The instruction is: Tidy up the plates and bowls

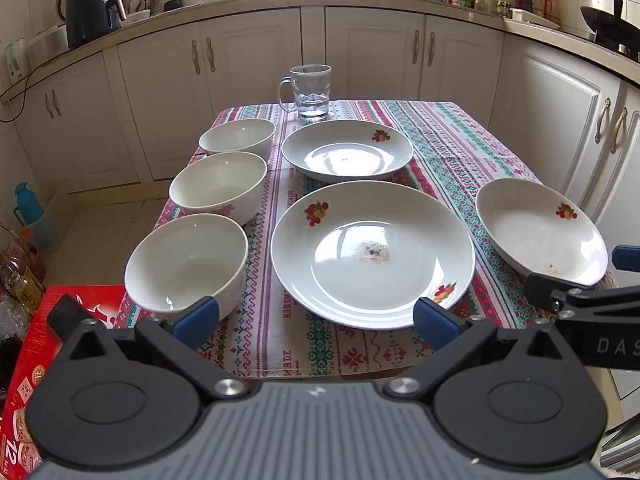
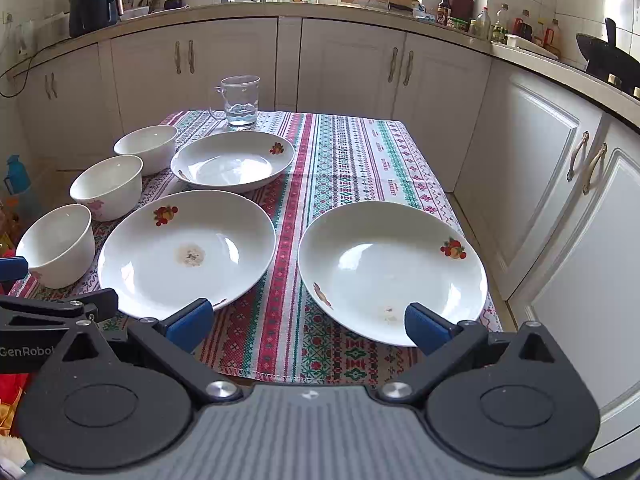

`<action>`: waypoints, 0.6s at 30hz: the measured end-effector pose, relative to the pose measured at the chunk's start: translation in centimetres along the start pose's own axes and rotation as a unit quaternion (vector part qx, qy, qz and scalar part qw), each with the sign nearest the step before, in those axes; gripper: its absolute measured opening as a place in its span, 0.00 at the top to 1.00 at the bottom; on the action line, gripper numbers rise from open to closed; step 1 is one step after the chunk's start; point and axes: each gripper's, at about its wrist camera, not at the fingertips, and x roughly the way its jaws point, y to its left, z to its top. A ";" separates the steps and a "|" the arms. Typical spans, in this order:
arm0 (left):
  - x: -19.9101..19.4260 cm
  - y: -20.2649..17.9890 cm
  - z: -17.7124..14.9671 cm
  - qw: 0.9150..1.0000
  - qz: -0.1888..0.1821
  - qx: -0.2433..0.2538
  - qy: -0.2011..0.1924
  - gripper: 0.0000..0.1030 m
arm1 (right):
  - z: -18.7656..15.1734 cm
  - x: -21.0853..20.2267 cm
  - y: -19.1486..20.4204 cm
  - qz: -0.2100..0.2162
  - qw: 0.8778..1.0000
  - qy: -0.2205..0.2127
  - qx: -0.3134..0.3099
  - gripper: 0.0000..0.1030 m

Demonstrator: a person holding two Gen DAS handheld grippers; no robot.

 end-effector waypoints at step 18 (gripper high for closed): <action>-0.1 0.1 0.0 1.000 -0.002 -0.004 -0.001 0.01 | 0.0 -0.1 0.0 -0.001 1.000 -0.002 -0.002 0.00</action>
